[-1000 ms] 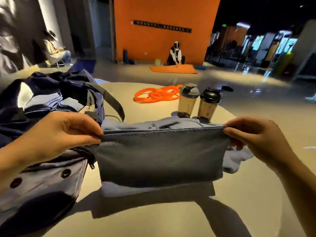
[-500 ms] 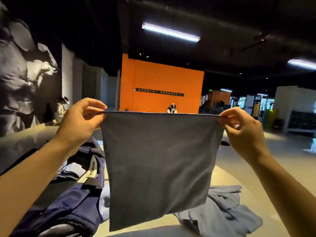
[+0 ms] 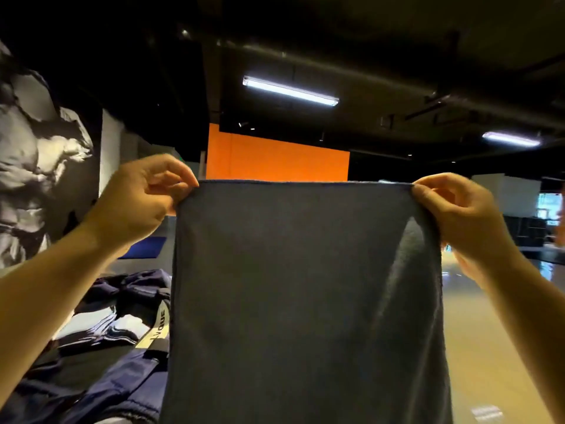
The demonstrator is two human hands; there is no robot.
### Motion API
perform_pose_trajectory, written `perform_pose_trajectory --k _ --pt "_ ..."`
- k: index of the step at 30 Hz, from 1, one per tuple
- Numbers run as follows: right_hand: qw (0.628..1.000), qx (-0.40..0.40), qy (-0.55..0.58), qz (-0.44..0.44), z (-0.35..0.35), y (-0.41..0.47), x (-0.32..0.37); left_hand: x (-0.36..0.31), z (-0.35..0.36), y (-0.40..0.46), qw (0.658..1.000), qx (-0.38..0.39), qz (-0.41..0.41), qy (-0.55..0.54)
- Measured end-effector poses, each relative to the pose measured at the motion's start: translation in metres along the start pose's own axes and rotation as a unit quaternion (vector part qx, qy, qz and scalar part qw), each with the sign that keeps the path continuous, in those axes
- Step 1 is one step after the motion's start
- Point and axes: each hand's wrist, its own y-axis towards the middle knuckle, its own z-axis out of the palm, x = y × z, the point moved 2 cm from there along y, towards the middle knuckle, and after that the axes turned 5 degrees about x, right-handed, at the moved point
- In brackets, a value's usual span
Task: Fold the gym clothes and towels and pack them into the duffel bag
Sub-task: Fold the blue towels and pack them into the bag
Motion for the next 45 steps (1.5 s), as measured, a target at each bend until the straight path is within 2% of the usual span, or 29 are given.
perform_pose_trajectory --k 3,5,8,10,12,15,20,22,25,27,31,36,38,41,43,45 --pt "0.994 0.064 -0.038 0.078 0.015 -0.011 -0.029 0.033 0.012 -0.015 0.996 0.063 -0.049 0.034" --pt "0.975 0.129 -0.1 0.154 0.031 -0.031 -0.064 0.069 0.029 -0.034 0.983 0.114 -0.12 0.082" --pt "0.925 0.191 -0.108 0.311 0.063 -0.082 -0.126 0.122 0.071 -0.086 0.934 0.213 -0.249 0.144" --pt "0.885 0.221 -0.114 0.392 0.089 -0.123 -0.157 0.149 0.099 -0.127 0.905 0.236 -0.322 0.15" --pt "0.859 0.225 -0.102 0.449 0.108 -0.156 -0.182 0.171 0.12 -0.163 0.887 0.227 -0.379 0.135" --pt "0.852 0.178 -0.061 0.489 0.125 -0.186 -0.199 0.184 0.145 -0.198 0.883 0.223 -0.391 0.131" --pt "0.86 0.067 -0.001 0.505 0.143 -0.205 -0.21 0.167 0.173 -0.229 0.888 0.2 -0.395 0.124" --pt "0.878 0.039 -0.034 0.476 0.151 -0.218 -0.209 0.165 0.176 -0.241 0.889 0.231 -0.359 0.163" --pt "0.91 0.031 -0.07 0.408 0.157 -0.243 -0.2 0.17 0.172 -0.253 0.867 0.304 -0.3 0.257" --pt "0.931 0.049 -0.083 0.353 0.155 -0.254 -0.197 0.176 0.161 -0.255 0.857 0.313 -0.293 0.286" --pt "0.95 0.08 -0.097 0.286 0.149 -0.259 -0.197 0.189 0.138 -0.254 0.853 0.28 -0.297 0.326" --pt "0.923 0.203 -0.152 0.289 0.158 -0.268 -0.196 0.187 0.14 -0.251 0.832 0.326 -0.244 0.378" --pt "0.912 0.252 -0.186 0.266 0.161 -0.27 -0.198 0.178 0.142 -0.242 0.843 0.301 -0.235 0.38" --pt "0.9 0.28 -0.245 0.227 0.166 -0.271 -0.196 0.157 0.156 -0.237 0.89 0.229 -0.289 0.268" --pt "0.899 0.277 -0.26 0.216 0.168 -0.271 -0.196 0.148 0.164 -0.248 0.898 0.234 -0.297 0.224" --pt "0.9 0.281 -0.266 0.201 0.166 -0.27 -0.197 0.15 0.164 -0.262 0.894 0.259 -0.26 0.256"
